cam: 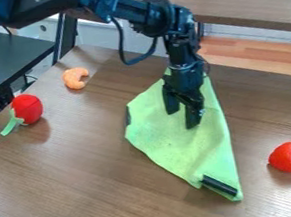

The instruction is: Move cloth from left to right side of the table

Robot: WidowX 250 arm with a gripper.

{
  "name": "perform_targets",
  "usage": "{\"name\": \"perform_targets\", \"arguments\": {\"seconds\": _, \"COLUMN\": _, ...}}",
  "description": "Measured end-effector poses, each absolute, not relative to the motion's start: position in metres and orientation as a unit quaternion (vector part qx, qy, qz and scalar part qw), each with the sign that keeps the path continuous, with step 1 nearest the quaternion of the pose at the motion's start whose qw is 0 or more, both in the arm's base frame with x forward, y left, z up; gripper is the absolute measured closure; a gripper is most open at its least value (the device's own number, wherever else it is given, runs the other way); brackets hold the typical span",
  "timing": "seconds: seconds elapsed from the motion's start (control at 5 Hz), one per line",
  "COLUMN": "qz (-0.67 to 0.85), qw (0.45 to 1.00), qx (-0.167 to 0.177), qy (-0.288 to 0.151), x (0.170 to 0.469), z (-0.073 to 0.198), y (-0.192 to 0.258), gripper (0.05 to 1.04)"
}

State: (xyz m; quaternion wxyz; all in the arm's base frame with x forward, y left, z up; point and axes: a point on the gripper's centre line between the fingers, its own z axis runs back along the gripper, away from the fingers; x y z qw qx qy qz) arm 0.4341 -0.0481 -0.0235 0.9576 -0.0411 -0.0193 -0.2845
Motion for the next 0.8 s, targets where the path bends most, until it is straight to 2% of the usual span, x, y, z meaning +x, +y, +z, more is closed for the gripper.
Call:
{"name": "perform_targets", "arguments": {"seconds": 0.2, "qz": -0.291, "qw": 0.955, "qx": -0.043, "qy": -0.016, "x": 0.43, "z": -0.026, "y": -0.059, "gripper": 0.085}}
{"name": "perform_targets", "arguments": {"seconds": 0.6, "qz": -0.282, "qw": 0.959, "qx": -0.029, "qy": -0.015, "x": 0.422, "z": -0.024, "y": -0.052, "gripper": 0.085}}
{"name": "perform_targets", "arguments": {"seconds": 0.8, "qz": -0.259, "qw": 0.965, "qx": -0.049, "qy": -0.014, "x": 0.409, "z": -0.004, "y": -0.038, "gripper": 0.083}}
